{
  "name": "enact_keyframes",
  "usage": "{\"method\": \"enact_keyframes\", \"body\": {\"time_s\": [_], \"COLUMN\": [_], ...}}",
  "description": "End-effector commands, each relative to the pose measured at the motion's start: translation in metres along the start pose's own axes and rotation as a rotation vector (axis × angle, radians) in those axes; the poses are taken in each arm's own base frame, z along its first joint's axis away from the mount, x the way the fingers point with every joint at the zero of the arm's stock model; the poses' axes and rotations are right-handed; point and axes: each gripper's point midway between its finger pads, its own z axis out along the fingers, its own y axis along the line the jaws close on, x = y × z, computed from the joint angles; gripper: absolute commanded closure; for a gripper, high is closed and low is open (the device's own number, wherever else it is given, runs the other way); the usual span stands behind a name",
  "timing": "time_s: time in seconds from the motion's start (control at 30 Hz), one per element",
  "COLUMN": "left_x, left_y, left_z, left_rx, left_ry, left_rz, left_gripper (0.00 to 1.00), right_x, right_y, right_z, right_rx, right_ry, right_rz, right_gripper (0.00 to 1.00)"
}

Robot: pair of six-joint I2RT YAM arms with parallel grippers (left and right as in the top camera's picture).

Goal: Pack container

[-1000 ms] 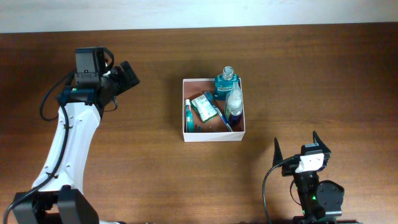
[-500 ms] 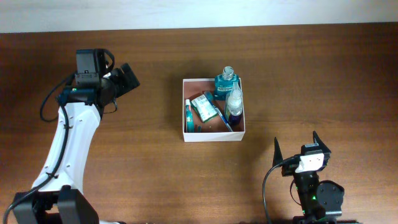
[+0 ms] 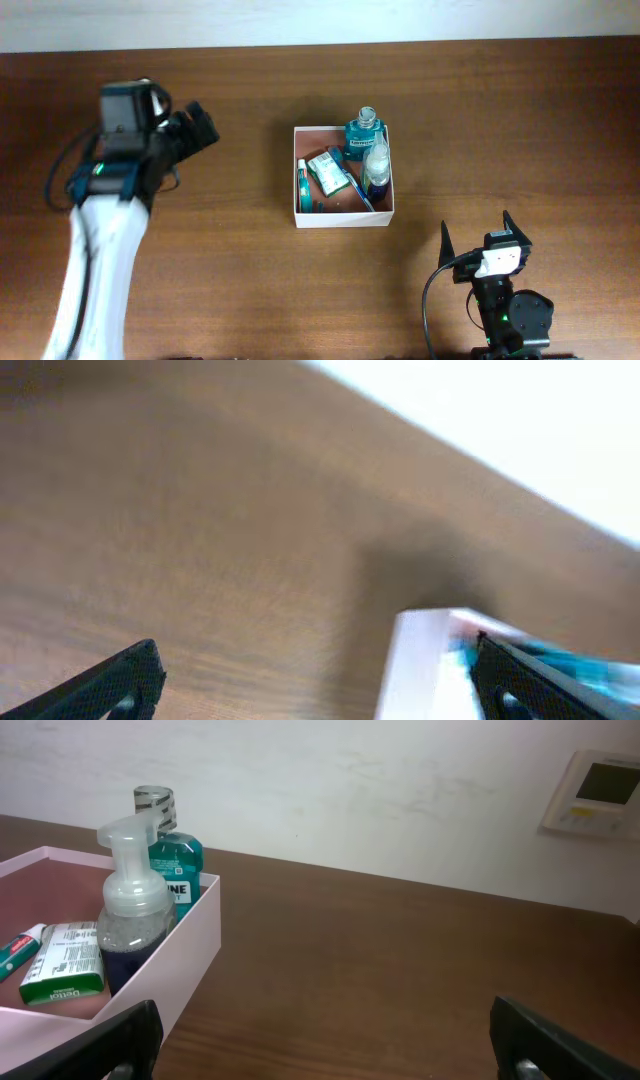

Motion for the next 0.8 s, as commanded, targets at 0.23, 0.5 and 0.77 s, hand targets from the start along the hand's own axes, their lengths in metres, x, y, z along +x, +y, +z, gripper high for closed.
{"method": "enact_keyframes", "body": {"time_s": [0.23,0.5,0.77], "left_x": [0.004,0.091,0.138], "left_y": [-0.004,0.050,0.075], "left_z": [-0.196,-0.247,-0.219], "left_rx": [0.123,-0.004,-0.016], "left_ry": [-0.332,-0.245,-0.214], "left_rz": [0.032,0.018,0.018], "left_gripper": [0.01,0.01,0.00], "right_x": [0.002,0.002,0.002], "right_y": [0.000,0.000,0.000], "right_z": [0.000,0.000,0.000], "right_rx": [-0.003,-0.003,-0.003], "right_ry": [0.002,0.002,0.002], "right_rz": [-0.003,-0.003,-0.003], "right_gripper": [0.01,0.01,0.01]}}
